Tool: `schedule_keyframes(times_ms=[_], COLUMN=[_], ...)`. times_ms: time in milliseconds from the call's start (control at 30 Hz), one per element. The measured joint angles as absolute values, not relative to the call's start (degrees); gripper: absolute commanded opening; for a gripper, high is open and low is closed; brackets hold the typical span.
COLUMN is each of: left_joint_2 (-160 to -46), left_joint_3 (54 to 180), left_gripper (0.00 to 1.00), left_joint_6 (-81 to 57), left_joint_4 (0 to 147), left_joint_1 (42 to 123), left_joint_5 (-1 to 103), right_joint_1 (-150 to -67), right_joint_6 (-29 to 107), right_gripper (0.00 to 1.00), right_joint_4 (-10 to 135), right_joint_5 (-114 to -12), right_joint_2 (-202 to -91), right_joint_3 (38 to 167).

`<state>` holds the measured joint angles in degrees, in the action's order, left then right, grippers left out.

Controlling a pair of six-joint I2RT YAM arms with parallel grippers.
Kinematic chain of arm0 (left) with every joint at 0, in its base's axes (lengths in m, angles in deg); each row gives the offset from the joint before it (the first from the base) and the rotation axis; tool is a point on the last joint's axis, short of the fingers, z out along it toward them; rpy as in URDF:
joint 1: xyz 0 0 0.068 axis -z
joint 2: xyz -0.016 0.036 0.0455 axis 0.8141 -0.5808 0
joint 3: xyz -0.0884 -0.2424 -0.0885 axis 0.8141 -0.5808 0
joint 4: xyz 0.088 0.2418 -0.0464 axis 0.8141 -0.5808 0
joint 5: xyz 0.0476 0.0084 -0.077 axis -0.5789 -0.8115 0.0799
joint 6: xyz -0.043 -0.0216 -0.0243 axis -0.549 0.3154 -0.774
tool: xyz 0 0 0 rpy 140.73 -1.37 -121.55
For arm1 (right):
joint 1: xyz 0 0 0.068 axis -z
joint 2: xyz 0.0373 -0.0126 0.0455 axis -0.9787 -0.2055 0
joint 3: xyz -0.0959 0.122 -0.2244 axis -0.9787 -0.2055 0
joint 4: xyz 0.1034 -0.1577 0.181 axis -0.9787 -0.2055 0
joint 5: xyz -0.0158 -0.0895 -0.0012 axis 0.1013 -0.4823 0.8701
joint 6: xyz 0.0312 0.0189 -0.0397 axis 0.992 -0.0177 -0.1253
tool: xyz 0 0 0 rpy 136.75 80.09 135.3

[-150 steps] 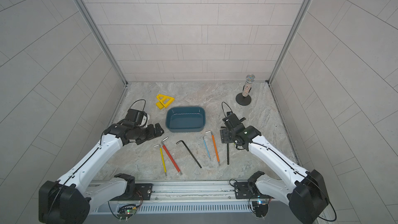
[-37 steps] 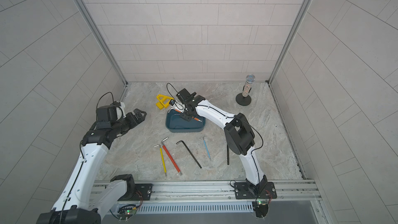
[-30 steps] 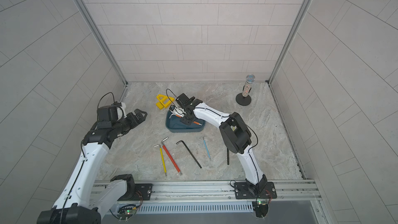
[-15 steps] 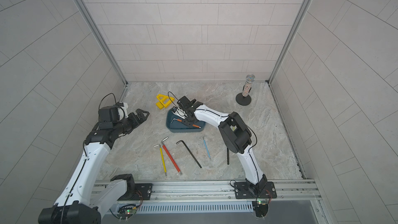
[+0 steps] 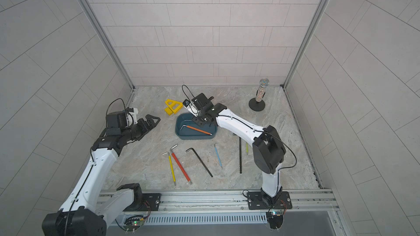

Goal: Put the hex key on the desktop into the storage box
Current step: Pick up the Allen key from the center of the board.

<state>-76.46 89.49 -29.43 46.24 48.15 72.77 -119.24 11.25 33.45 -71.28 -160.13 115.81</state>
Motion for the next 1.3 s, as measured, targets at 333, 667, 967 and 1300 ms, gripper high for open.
schedule_keyframes(times_ms=[333,667,967,1300], left_joint_2=[-81.1,-84.6,-84.2,-82.9], left_joint_3=[89.4,91.4,92.7,92.7], left_gripper=[1.0,1.0,1.0,1.0], left_joint_6=[-29.6,-28.9,-26.3,-26.2], left_joint_4=[46.9,45.1,43.3,43.4], left_joint_1=[52.3,61.2,61.3,61.3], left_joint_5=[75.9,72.4,66.2,66.0], right_joint_1=[-118.3,-117.9,-116.4,-110.0], right_joint_6=[23.2,32.7,39.2,46.6], right_gripper=[0.48,0.6,0.65,0.65], right_joint_4=[38.7,39.2,30.2,23.0], right_joint_5=[-73.7,-79.4,-91.4,-92.7], right_joint_2=[-139.6,-118.2,-104.2,-108.3], right_joint_3=[96.8,77.2,74.1,72.9])
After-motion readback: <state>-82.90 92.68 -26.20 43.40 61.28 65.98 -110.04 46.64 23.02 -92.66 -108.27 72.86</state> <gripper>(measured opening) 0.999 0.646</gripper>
